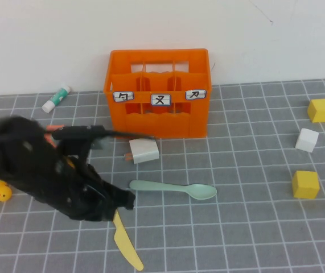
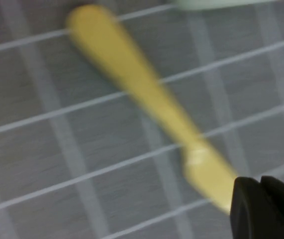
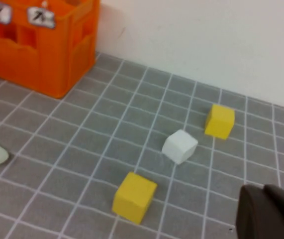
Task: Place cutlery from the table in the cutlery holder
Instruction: Pick up the knife
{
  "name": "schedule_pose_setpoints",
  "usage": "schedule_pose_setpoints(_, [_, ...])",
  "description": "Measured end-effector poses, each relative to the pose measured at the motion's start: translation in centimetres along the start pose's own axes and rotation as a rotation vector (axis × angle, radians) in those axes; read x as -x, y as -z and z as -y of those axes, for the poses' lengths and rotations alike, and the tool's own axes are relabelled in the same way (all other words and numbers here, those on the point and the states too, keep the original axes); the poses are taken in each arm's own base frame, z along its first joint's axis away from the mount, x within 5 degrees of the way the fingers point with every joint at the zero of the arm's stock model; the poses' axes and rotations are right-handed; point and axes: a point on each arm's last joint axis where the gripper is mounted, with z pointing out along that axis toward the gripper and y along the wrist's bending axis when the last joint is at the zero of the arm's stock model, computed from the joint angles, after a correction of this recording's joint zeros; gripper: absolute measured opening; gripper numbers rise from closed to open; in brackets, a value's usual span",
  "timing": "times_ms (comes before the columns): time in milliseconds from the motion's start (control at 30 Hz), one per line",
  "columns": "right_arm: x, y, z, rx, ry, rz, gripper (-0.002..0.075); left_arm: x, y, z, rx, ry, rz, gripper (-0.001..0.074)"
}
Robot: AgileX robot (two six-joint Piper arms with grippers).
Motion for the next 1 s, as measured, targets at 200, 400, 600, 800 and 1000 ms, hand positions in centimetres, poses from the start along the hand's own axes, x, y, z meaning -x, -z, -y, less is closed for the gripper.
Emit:
schedule_pose_setpoints(200, [-1.1,-2.6,0.1,0.067,-0.05,-0.154,-0.0003,0.1,-0.2,-0.3,0.241,0.049,0.078,-0.0001])
schedule_pose_setpoints(400, [-2.9,-6.2,-0.4,0.205,-0.186,-0.343,-0.0003,1.0,-0.1,-0.5,0.265,0.014,0.173,-0.0001])
schedule_pose_setpoints(600, [-3.6,-7.9,-1.4,0.367,-0.223,-0.432,-0.0003,1.2,-1.0,0.0,0.191,0.106,0.176,0.0])
schedule_pose_setpoints(800, [-1.5,-7.9,-1.8,0.522,-0.116,-0.39,-0.0003,1.4,-1.2,0.5,0.117,0.199,0.201,0.0094])
schedule_pose_setpoints(1000, [0.0,-7.4,-1.3,0.568,0.001,-0.436,-0.0003,1.4,-1.7,0.5,0.12,0.21,0.189,0.0353])
